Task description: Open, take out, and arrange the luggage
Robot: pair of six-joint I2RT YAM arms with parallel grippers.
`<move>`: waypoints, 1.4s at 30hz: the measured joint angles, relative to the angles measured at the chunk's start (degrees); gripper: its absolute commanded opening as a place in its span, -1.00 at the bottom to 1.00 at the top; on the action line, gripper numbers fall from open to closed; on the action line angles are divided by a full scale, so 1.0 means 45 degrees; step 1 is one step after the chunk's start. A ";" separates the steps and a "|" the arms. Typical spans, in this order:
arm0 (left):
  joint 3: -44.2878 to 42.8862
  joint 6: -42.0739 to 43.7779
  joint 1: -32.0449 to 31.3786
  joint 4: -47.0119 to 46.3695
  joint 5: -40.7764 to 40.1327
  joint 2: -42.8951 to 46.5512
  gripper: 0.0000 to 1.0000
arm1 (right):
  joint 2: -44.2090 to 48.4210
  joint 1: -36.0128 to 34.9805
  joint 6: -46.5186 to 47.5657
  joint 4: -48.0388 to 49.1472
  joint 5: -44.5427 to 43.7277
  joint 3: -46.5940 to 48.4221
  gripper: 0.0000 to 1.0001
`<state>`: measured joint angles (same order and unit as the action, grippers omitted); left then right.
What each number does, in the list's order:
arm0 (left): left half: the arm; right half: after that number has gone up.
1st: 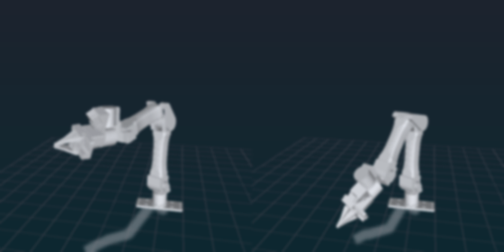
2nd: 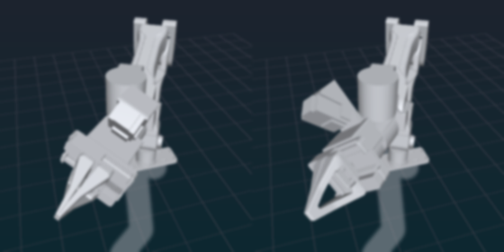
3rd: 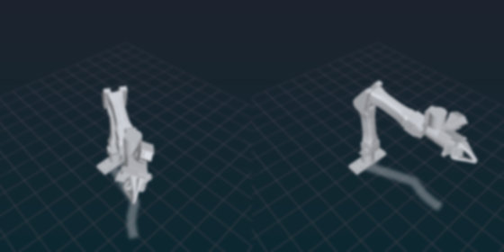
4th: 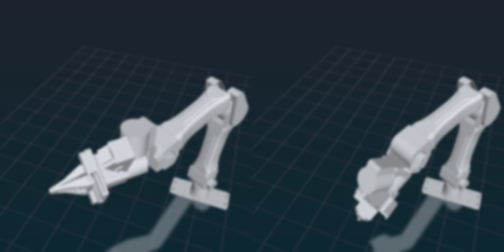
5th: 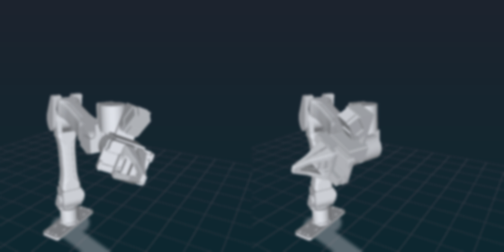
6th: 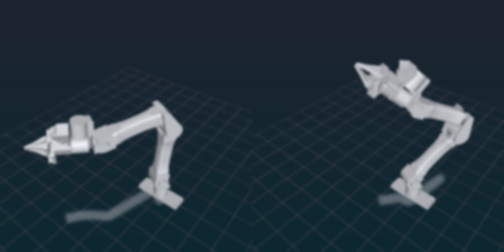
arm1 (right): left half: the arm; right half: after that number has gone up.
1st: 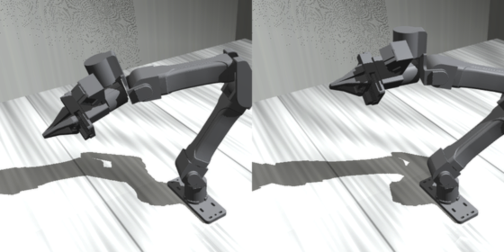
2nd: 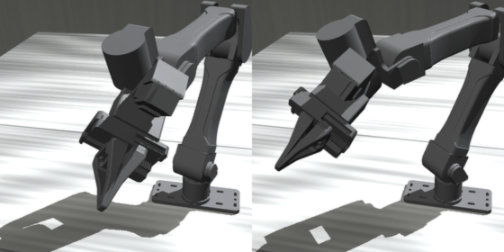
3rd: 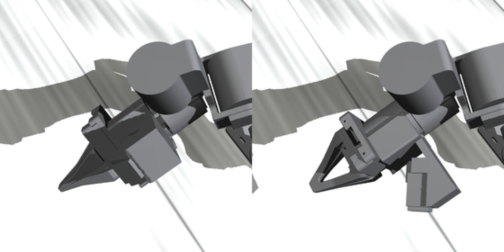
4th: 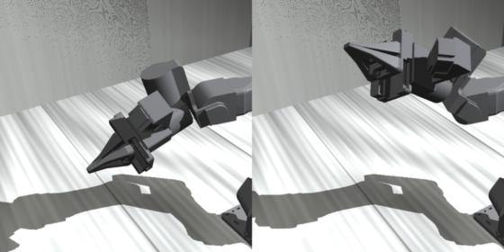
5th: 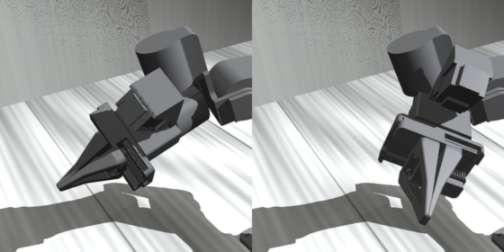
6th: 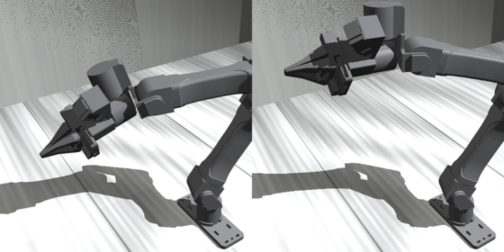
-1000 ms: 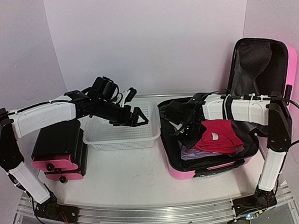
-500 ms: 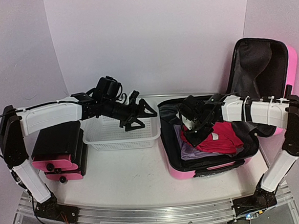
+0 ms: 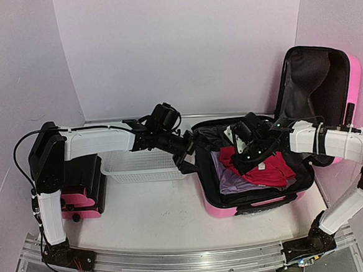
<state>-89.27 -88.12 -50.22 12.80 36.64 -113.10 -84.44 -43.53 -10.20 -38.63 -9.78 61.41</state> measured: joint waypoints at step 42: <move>-0.5911 -0.3026 -0.1938 -0.0563 -0.3075 -0.5605 -0.02 | 0.3036 0.0335 0.0355 0.1851 0.0641 -0.2273 -1.00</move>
<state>-115.87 -101.73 -58.94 10.26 22.81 -138.32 -70.78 -42.02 -8.60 -30.30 -6.90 51.18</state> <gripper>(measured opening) 0.515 0.008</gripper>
